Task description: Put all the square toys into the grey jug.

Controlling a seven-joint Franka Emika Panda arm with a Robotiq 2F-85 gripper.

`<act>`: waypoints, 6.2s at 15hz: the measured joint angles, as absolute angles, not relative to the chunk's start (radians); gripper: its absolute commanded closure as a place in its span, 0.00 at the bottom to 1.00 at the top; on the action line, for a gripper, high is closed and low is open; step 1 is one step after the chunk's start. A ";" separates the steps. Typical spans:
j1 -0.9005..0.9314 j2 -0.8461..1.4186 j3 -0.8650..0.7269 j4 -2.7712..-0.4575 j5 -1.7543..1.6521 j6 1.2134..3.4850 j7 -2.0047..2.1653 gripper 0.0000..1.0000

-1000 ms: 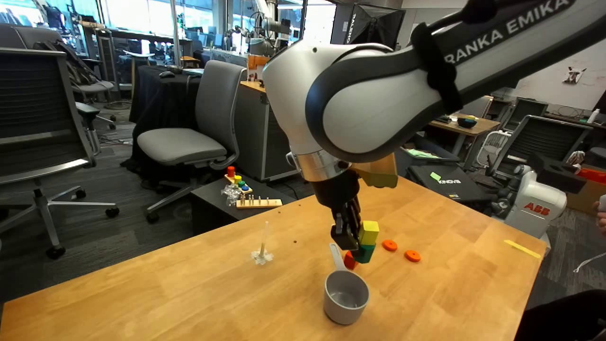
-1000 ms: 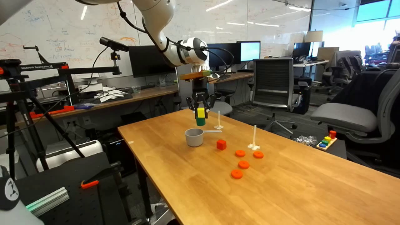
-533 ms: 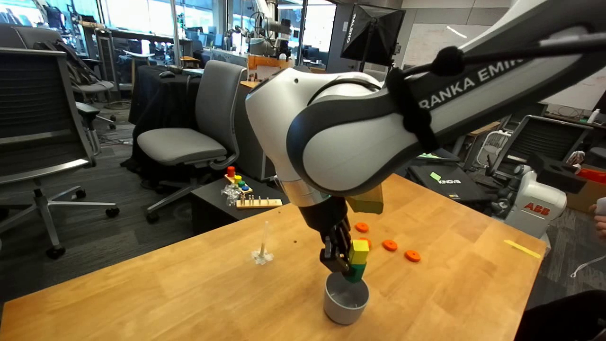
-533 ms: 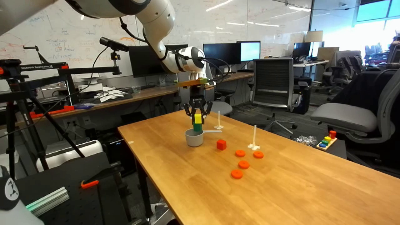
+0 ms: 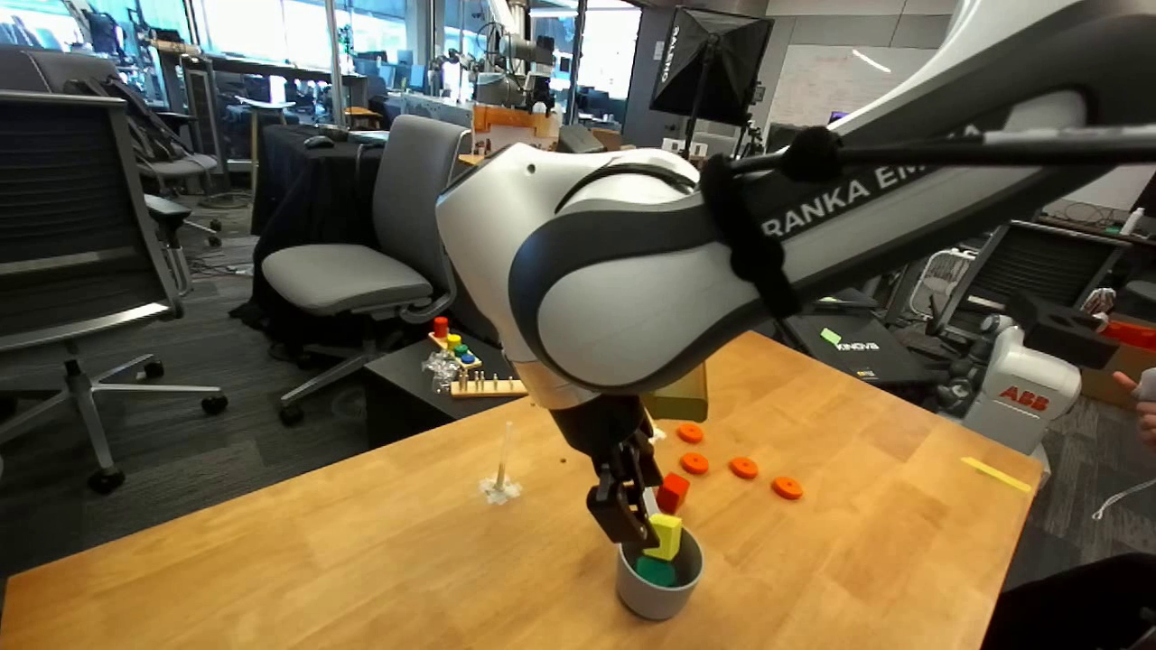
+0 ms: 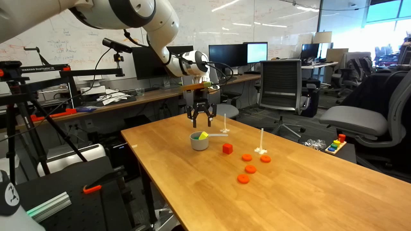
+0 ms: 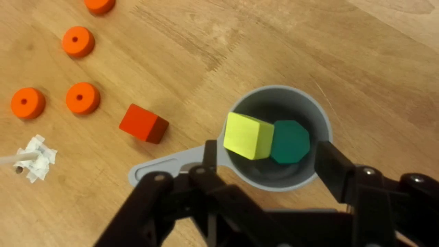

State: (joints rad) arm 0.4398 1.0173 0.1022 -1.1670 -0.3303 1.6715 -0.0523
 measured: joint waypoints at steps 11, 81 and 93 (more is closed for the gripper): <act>0.425 1.002 0.046 -1.141 -0.335 1.633 -0.022 0.00; 0.318 0.855 0.108 -1.411 -0.222 1.990 0.092 0.87; 0.354 0.816 0.112 -1.420 -0.221 1.914 0.109 0.87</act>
State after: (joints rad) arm 0.3537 0.8157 0.1117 -1.4205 -0.2206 1.9139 0.1093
